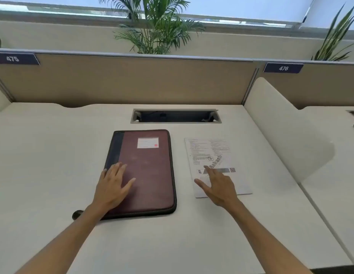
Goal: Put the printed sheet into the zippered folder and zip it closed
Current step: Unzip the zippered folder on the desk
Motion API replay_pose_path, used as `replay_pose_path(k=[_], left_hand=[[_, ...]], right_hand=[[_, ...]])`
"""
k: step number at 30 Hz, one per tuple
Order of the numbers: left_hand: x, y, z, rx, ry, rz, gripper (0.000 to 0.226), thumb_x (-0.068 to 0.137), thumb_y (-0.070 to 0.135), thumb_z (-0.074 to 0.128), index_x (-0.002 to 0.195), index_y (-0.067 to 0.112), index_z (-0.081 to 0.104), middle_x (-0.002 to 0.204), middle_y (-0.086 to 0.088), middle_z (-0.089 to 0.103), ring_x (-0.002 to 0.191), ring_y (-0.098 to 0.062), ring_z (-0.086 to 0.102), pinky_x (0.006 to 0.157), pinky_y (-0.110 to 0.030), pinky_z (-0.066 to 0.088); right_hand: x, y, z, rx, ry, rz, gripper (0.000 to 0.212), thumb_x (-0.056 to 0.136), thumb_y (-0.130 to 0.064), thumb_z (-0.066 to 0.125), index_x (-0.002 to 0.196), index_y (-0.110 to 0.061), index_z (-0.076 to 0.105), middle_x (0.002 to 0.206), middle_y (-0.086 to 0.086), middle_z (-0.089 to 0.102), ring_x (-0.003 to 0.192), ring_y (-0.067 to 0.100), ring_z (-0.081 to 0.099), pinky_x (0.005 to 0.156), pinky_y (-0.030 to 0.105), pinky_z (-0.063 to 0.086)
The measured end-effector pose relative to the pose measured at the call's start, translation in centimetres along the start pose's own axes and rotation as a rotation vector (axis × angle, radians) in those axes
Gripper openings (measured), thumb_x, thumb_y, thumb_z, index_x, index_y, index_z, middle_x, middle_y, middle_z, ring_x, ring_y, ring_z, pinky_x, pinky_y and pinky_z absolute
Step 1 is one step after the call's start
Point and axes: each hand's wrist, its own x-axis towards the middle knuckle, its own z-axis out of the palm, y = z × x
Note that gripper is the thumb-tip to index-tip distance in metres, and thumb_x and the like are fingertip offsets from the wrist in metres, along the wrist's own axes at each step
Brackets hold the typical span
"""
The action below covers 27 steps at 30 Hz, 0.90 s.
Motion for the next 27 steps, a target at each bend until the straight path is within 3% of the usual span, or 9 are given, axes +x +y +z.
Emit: replay_pose_path(k=[4,11,17,27], left_hand=[[-0.7,-0.5,0.9,0.017,-0.033,0.022,0.077,0.084,0.068,0.023,0.129,0.015,0.055,0.141,-0.006,0.05,0.132,-0.025,0.044,0.114,-0.043,0.027],[2.0,-2.4,0.9,0.0,0.067,0.035,0.064,0.087,0.06,0.034,0.116,0.011,0.062,0.128,-0.009,0.058,0.118,-0.03,0.055,0.101,-0.045,0.043],[7.0,-4.5,0.4,0.022,0.093,-0.051,0.049,0.089,0.049,0.051,0.112,0.006,0.062,0.117,-0.015,0.061,0.103,-0.034,0.059,0.078,-0.046,0.051],[13.7,-7.2,1.0,-0.031,0.086,-0.171,0.05,0.091,0.051,0.05,0.12,0.011,0.055,0.123,-0.015,0.054,0.109,-0.034,0.054,0.076,-0.046,0.05]], right_hand=[[-0.1,0.3,0.9,0.002,-0.083,0.015,0.077,0.089,-0.073,0.028,0.15,-0.026,0.027,0.132,-0.002,0.06,0.113,0.021,0.059,0.092,0.038,0.045],[3.3,-0.9,0.2,0.027,0.043,-0.021,0.071,0.091,-0.068,0.037,0.146,-0.024,0.037,0.118,-0.004,0.066,0.105,0.017,0.063,0.086,0.035,0.049],[7.9,-3.7,0.3,0.081,0.063,-0.069,0.056,0.091,-0.057,0.05,0.136,-0.023,0.051,0.114,-0.007,0.068,0.103,0.016,0.065,0.087,0.035,0.05],[14.2,-8.2,2.7,0.116,-0.047,-0.164,0.05,0.092,-0.05,0.052,0.134,-0.023,0.053,0.119,-0.004,0.065,0.103,0.016,0.064,0.084,0.033,0.05]])
